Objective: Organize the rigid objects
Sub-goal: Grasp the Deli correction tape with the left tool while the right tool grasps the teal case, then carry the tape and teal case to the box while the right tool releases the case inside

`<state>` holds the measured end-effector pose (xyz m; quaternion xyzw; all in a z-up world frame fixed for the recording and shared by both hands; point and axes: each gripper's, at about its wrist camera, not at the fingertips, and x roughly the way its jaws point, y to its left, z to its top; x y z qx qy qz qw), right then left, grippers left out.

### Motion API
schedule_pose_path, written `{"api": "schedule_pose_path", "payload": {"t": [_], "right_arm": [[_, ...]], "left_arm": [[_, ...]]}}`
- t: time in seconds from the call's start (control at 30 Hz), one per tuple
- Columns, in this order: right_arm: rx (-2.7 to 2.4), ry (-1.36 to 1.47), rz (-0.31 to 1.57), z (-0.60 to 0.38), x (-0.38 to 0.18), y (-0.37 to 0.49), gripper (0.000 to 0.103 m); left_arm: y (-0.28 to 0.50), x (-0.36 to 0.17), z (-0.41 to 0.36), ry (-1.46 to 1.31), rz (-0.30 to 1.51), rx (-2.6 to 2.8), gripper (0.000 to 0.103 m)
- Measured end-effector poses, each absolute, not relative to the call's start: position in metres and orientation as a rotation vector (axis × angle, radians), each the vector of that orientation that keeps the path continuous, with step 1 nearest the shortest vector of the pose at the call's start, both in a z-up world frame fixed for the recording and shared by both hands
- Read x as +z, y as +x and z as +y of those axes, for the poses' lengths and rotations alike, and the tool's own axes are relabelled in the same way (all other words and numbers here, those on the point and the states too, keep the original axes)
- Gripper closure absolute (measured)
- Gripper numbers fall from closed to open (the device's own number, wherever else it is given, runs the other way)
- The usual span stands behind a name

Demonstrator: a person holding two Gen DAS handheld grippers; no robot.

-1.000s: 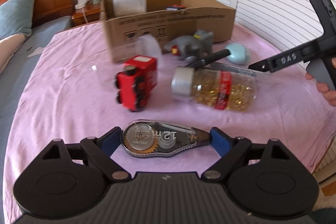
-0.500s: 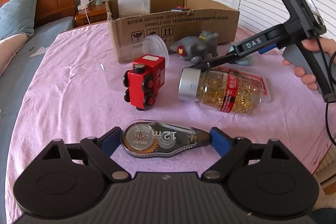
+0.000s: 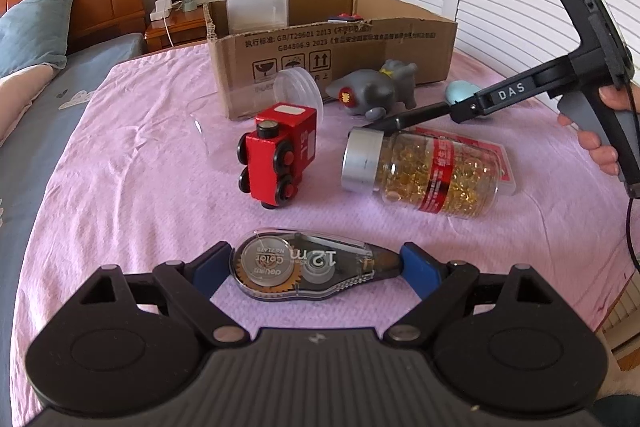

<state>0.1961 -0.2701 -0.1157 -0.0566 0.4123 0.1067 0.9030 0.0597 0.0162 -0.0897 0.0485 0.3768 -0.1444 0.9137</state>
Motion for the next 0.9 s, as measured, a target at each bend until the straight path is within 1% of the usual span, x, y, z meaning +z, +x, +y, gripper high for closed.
{"api": "schedule_pose_path", "payload": {"t": [0.17,0.2,0.47,0.63,0.83,0.9], "right_arm": [[0.271,-0.140,0.831,-0.2660,-0.1134,0.1995,0.029],[0.275,-0.141,0.828,-0.2669,-0.1124,0.1986,0.033],[0.287,-0.160,0.821,-0.2648,-0.1122,0.2045,0.034],[0.296,-0.159,0.821,-0.2649,-0.1120,0.2025,0.040],[0.305,-0.158,0.824,-0.2657,-0.1119,0.2030,0.040],[0.301,-0.159,0.824,-0.2652,-0.1116,0.2027,0.041]], "left_arm": [[0.0594,-0.0897,0.0159,0.097,0.777,-0.290,0.013],[0.0595,-0.0898,0.0157,0.096,0.776,-0.288,0.013],[0.0616,-0.0897,0.0148,0.092,0.781,-0.275,0.012],[0.0608,-0.0892,0.0149,0.103,0.781,-0.290,0.012],[0.0616,-0.0888,0.0206,0.113,0.790,-0.332,0.011],[0.0616,-0.0886,0.0203,0.115,0.793,-0.331,0.012]]}}
